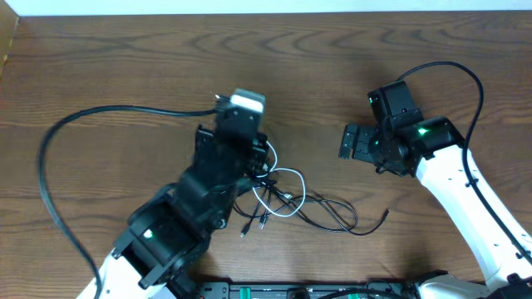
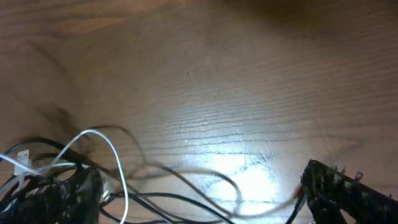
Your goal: Untangle cables
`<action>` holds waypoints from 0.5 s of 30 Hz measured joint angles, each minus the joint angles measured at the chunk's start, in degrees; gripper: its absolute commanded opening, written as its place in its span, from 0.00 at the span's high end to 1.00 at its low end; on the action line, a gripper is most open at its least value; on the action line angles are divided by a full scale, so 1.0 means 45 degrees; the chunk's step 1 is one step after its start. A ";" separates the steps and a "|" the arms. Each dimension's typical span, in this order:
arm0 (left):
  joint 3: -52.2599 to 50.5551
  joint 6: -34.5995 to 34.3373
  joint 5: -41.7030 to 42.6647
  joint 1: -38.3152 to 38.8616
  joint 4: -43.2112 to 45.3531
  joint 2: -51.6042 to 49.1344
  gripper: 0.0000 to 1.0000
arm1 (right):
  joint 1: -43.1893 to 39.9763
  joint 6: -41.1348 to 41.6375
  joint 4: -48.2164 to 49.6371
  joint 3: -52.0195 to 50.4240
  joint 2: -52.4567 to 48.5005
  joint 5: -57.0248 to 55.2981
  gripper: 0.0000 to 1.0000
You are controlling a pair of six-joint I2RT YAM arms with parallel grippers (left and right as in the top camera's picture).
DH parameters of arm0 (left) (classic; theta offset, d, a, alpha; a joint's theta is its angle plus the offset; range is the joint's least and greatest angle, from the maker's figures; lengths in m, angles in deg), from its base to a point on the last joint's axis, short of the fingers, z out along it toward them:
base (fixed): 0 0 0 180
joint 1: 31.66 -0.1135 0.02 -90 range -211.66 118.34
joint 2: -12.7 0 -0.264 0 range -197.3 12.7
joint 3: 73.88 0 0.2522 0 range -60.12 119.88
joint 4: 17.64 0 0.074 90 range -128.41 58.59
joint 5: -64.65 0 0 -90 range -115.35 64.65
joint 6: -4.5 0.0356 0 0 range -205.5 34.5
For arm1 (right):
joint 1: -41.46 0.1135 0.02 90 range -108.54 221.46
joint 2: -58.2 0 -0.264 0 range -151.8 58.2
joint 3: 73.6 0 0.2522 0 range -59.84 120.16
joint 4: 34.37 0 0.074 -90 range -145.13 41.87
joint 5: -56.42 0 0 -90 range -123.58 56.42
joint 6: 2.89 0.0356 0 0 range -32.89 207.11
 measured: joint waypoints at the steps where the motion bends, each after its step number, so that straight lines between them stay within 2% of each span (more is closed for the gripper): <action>1: -0.0005 -0.0345 -0.0005 0.0000 -0.0840 -0.0092 0.93 | 0.0000 0.0000 -0.0005 -0.0005 0.0000 0.0005 0.01; 4: -0.0005 -0.1477 -0.0034 -0.0019 -0.2919 -0.0544 0.92 | 0.0000 0.0000 0.0000 -0.0019 0.0000 0.0005 0.01; 8: -0.0005 -0.2778 -0.0053 -0.0695 -0.4099 -0.1195 0.90 | 0.0000 0.0000 0.0695 -0.0029 0.0000 0.0005 0.01; 11: -0.0005 -0.3599 0.0403 -0.2161 -0.4488 -0.1622 0.87 | 0.0000 0.0000 0.1117 -0.0029 0.0000 0.0034 0.01; 14: -0.0005 -0.3934 0.2040 -0.4197 -0.4517 -0.2064 0.85 | 0.0000 0.0005 0.1209 -0.0029 0.0000 0.0049 0.01; 15: -0.0005 -0.3910 0.2739 -0.4881 -0.4522 -0.2244 0.78 | 0.0000 0.0024 0.1341 -0.0029 0.0000 0.0097 0.01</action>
